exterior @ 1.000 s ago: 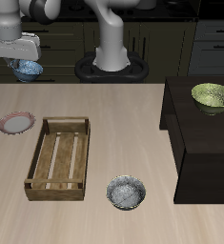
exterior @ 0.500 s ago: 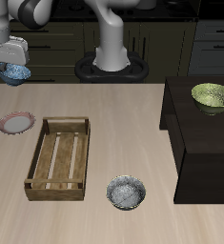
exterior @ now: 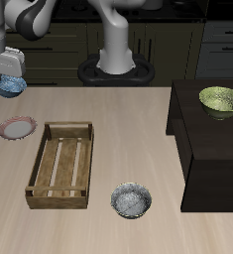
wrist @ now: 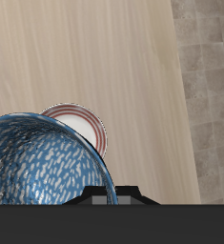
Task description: Place the blue bowl on the plate
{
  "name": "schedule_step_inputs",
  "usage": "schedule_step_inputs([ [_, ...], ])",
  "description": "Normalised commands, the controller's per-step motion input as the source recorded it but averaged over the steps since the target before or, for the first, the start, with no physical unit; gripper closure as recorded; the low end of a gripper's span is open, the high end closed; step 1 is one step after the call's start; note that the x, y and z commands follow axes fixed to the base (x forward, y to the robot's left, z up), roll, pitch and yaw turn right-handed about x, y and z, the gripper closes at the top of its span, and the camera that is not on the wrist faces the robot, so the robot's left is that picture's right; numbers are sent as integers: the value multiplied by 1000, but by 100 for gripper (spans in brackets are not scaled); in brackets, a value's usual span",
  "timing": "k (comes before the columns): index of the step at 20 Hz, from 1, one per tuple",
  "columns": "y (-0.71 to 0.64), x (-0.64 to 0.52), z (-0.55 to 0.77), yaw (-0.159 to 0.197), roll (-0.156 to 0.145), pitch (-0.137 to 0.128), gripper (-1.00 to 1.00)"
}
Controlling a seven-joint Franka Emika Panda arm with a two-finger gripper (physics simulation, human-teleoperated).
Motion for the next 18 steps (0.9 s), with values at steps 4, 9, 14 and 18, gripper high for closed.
schedule_step_inputs([
  [4,54,175,-316,19,8,46,100],
  [9,270,142,-389,22,53,42,100],
  [14,187,137,-215,17,41,15,100],
  [18,47,143,-199,12,9,11,100],
])
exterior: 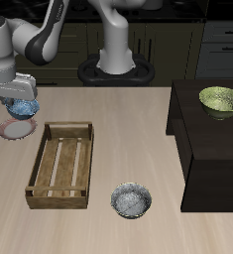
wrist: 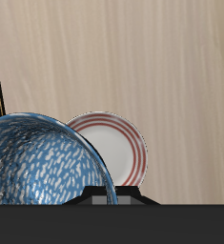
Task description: Place the blue bowl on the plate
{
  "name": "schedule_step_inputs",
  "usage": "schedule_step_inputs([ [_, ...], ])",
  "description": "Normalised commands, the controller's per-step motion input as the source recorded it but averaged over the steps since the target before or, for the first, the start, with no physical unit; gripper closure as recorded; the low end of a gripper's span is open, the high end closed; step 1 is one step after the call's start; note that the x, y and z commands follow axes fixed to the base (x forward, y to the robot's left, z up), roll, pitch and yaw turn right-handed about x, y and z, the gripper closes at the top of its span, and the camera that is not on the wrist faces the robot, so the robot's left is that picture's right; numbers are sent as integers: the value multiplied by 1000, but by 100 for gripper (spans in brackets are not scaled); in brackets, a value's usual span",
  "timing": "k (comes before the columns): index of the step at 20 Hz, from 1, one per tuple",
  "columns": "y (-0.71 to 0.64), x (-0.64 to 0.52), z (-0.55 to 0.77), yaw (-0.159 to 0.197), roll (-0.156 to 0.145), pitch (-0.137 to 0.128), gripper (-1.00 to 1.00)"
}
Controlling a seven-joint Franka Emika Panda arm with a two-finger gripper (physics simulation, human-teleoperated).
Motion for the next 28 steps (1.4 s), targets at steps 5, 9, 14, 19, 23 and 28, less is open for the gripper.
schedule_step_inputs([
  [5,-59,119,-229,-21,-9,21,100],
  [9,-5,-12,-245,-8,-18,27,100],
  [14,-56,-194,-191,-3,-18,2,100],
  [19,-34,-204,-64,-20,-2,-17,100],
  [23,5,-153,-163,47,-7,-13,100],
  [28,-23,39,8,38,-63,-41,-100],
])
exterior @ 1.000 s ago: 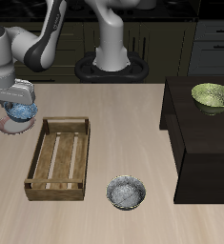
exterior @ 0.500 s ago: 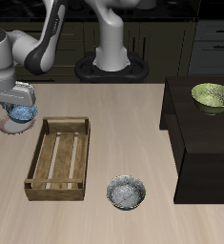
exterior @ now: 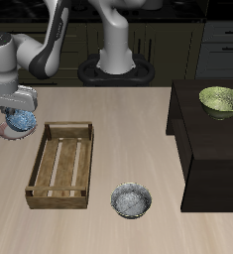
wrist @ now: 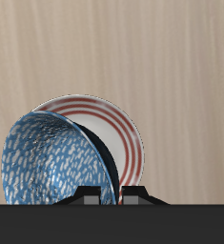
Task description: Place the blue bowl on the plate
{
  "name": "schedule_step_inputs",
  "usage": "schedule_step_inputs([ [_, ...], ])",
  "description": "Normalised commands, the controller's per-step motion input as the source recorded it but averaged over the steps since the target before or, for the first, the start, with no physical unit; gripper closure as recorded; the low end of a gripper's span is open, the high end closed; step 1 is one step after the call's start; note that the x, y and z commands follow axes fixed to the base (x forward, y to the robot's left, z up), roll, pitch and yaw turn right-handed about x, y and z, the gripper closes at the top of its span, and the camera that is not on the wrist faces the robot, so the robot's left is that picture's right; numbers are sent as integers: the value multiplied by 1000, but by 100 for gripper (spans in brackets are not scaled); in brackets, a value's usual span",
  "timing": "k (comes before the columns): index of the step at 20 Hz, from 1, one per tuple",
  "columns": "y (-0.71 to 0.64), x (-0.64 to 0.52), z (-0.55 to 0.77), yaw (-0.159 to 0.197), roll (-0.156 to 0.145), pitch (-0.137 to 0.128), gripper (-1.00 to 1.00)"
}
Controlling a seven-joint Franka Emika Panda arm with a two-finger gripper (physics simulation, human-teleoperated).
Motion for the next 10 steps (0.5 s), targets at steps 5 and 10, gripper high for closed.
schedule_step_inputs([
  [5,9,-63,41,24,-8,-44,-100],
  [10,85,-49,-7,17,19,3,-100],
])
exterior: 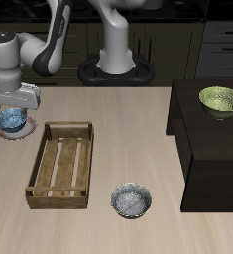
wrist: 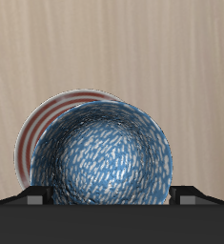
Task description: Place the blue bowl on the plate
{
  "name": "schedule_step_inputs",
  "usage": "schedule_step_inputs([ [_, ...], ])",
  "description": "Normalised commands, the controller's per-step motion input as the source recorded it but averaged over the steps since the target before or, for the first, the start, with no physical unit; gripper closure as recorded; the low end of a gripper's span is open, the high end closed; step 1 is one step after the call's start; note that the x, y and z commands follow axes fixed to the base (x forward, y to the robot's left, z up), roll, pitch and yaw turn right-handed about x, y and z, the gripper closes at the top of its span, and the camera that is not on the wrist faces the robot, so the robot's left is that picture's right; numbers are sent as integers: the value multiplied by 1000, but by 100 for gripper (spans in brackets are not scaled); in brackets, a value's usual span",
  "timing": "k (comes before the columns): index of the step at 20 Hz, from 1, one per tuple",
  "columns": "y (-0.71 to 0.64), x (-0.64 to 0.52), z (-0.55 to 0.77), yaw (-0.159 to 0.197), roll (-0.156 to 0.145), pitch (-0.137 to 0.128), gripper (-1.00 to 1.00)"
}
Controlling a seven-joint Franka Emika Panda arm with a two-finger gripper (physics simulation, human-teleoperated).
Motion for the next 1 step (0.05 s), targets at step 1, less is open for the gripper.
schedule_step_inputs([
  [1,81,-101,88,11,-17,-16,-100],
])
